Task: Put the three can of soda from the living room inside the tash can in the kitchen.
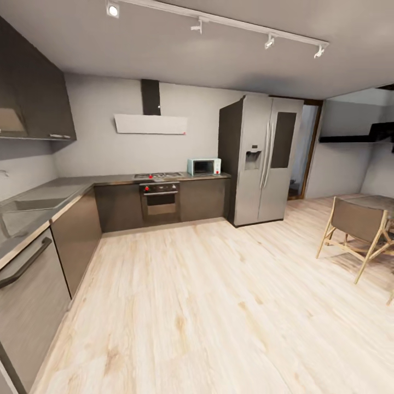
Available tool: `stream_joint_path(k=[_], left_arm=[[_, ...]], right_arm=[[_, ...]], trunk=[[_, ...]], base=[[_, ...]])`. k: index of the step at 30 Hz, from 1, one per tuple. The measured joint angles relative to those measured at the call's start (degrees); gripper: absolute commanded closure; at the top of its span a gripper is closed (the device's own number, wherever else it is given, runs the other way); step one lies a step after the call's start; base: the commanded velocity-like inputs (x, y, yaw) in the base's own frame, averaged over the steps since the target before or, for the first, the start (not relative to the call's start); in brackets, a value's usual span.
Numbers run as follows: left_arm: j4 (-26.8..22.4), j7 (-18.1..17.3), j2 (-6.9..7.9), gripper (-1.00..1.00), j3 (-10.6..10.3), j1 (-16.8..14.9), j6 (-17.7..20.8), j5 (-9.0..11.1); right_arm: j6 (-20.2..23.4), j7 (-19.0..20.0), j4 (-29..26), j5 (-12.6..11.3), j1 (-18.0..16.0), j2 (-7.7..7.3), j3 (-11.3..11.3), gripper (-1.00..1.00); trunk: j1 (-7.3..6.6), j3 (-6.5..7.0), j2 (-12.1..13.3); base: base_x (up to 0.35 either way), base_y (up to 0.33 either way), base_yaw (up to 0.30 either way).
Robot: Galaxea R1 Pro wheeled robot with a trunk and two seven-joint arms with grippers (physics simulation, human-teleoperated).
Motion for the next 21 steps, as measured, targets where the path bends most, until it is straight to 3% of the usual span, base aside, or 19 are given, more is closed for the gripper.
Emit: stream_joint_path(k=[21], left_arm=[[0.0,0.0,0.0,-1.0,0.0,0.0,0.0,0.0]], right_arm=[[0.0,0.0,0.0,0.0,0.0,0.0,0.0,-1.0]], trunk=[[0.0,0.35,0.0]], base=[[0.0,0.0,-0.266]])
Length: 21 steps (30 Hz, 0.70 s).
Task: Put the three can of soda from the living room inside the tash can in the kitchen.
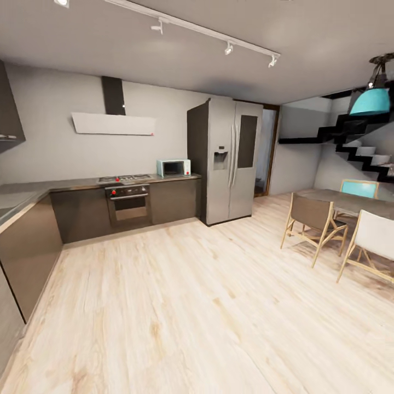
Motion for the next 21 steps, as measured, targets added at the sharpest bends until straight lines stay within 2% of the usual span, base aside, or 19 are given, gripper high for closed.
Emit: stream_joint_path(k=[21], left_arm=[[0.0,0.0,0.0,-1.0,0.0,0.0,0.0,0.0]], right_arm=[[0.0,0.0,0.0,0.1,0.0,0.02,0.0,-1.0]], trunk=[[0.0,0.0,0.0]], base=[[0.0,0.0,-0.274]])
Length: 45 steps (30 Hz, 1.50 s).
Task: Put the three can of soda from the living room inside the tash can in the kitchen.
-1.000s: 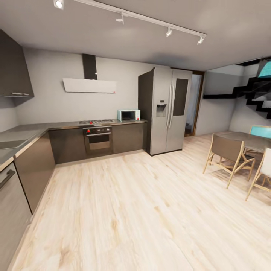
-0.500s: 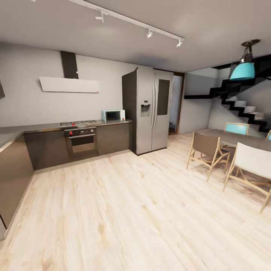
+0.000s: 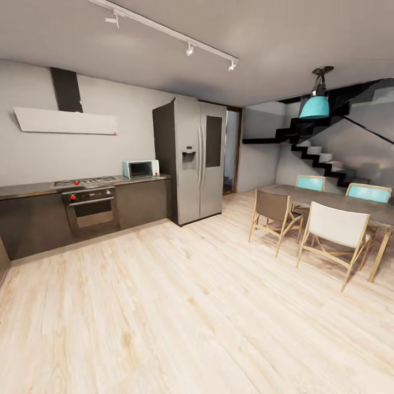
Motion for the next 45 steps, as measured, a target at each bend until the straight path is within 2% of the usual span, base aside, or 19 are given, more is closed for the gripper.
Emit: stream_joint_path(k=[20,45], left_arm=[[0.0,0.0,0.0,-1.0,-0.1,0.0,0.0,0.0],[0.0,0.1,0.0,-1.0,-0.1,0.0,0.0,0.0]], right_arm=[[0.0,0.0,0.0,0.0,0.0,0.01,0.1,-1.0],[0.0,0.0,0.0,0.0,0.0,-0.01,0.1,-1.0]], trunk=[[0.0,0.0,0.0],[0.0,0.0,0.0]], base=[[0.038,-0.007,-0.274],[0.295,-0.184,-0.274]])
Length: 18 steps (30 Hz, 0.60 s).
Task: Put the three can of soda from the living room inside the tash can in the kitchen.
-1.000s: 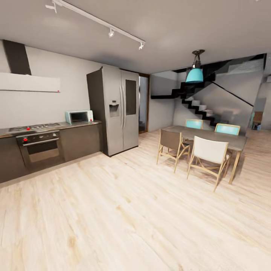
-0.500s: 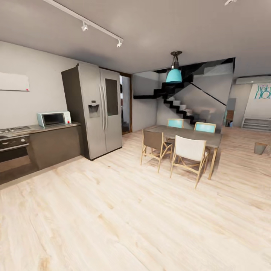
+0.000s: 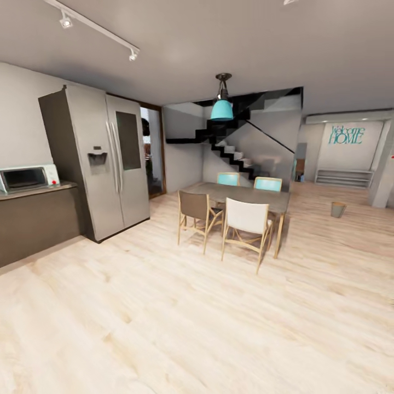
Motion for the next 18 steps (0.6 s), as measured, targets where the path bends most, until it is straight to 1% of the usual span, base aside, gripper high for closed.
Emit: stream_joint_path(k=[7,18], left_arm=[[0.0,0.0,0.0,-1.0,0.0,0.0,0.0,0.0],[0.0,0.0,0.0,-1.0,0.0,0.0,0.0,0.0]], right_arm=[[0.0,0.0,0.0,0.0,0.0,0.0,0.0,-1.0],[0.1,0.0,0.0,0.1,0.0,0.0,0.0,-1.0]], trunk=[[0.0,-0.02,0.0],[0.0,-0.45,0.0]], base=[[0.303,-0.242,-0.274],[0.303,-0.245,-0.268]])
